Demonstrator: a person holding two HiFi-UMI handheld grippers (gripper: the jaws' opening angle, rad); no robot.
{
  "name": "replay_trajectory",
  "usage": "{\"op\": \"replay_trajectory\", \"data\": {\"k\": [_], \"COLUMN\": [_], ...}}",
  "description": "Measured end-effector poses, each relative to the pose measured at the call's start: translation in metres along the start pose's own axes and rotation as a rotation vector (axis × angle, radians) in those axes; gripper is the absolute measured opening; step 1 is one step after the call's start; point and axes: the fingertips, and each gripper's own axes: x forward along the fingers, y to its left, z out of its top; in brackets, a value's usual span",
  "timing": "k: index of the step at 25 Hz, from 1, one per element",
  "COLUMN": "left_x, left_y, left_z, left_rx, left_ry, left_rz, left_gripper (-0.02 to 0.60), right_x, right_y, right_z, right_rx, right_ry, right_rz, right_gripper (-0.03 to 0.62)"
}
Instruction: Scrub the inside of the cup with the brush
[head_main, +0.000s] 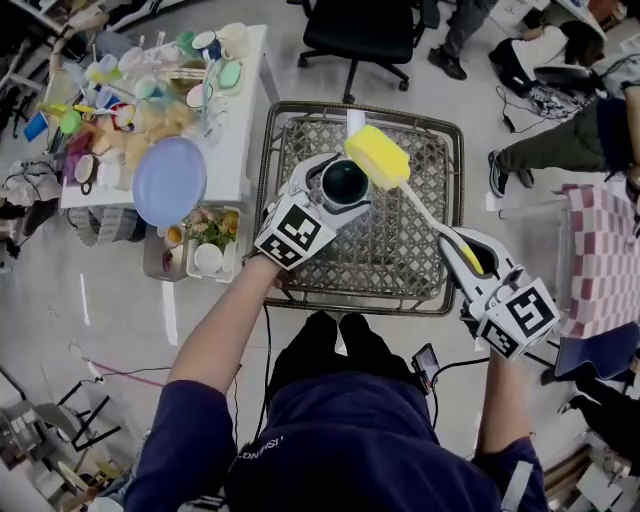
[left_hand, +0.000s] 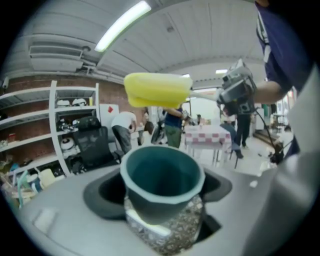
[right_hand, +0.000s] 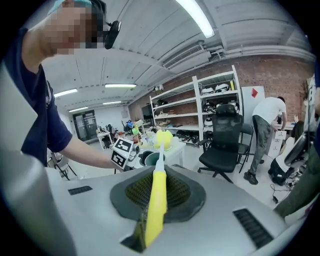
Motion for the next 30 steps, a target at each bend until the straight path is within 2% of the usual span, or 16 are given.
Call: {"op": "replay_trajectory", "data": {"k": [9, 18, 23, 30], "left_x": [-0.04, -0.067, -0.074, -0.078], "left_y": [0.021, 0.036, 0.043, 0.048], "left_z": [0.046, 0.076, 0.08, 0.073], "left_rx": [0.099, 0.202, 0.245, 0.375], "left_ry": [-0.002, 0.046, 0.091, 0.206], "left_rz": [0.043, 0.079, 0.098, 0.118], "left_gripper": [0.402, 0.402, 0.402, 0.402], "right_x": [-0.008, -0.014, -0.018, -0.014], "right_y": [0.023, 0.052, 0.056, 0.058], "right_z": [0.047, 0.08, 0.087, 0.098], "right_rx": [-0.168, -0.412, -0.555, -0.857], "right_ry": [0.004, 0.073, 0.169, 0.364], "right_rz": [-0.011, -0.024, -0.044, -0.109], "right_gripper": [0.029, 0.029, 0.029, 0.029]}}
